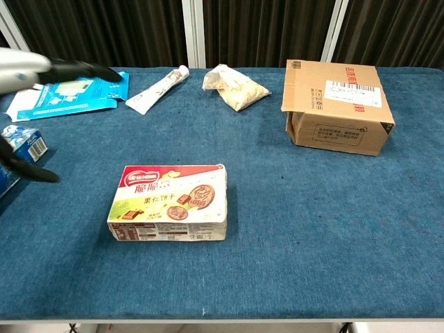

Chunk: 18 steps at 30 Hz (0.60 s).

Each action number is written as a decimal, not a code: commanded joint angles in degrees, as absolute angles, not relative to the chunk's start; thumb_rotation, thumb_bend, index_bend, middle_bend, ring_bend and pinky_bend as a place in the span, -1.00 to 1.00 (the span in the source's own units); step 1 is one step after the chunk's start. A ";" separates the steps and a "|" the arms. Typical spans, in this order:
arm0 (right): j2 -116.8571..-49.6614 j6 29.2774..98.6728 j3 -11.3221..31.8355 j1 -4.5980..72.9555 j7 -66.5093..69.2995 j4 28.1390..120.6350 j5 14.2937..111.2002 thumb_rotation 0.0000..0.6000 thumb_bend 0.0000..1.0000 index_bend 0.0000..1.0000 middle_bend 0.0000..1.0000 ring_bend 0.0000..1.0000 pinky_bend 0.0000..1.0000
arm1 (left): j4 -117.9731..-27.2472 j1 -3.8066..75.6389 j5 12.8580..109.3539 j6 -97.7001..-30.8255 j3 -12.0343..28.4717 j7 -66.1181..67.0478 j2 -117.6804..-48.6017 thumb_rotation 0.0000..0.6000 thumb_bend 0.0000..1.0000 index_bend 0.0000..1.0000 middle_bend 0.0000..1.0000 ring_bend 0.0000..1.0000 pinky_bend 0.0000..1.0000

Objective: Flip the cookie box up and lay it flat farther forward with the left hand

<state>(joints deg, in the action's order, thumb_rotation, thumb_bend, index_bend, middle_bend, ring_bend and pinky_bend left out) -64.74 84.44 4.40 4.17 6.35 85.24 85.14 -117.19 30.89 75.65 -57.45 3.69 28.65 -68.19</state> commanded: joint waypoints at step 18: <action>-65.67 82.38 4.36 4.49 9.55 81.65 83.80 1.00 -0.80 -1.00 -1.00 -1.00 -1.00 | -115.59 54.29 31.95 -63.86 8.45 51.95 -94.01 1.00 -1.00 -1.00 -1.00 -1.00 -1.00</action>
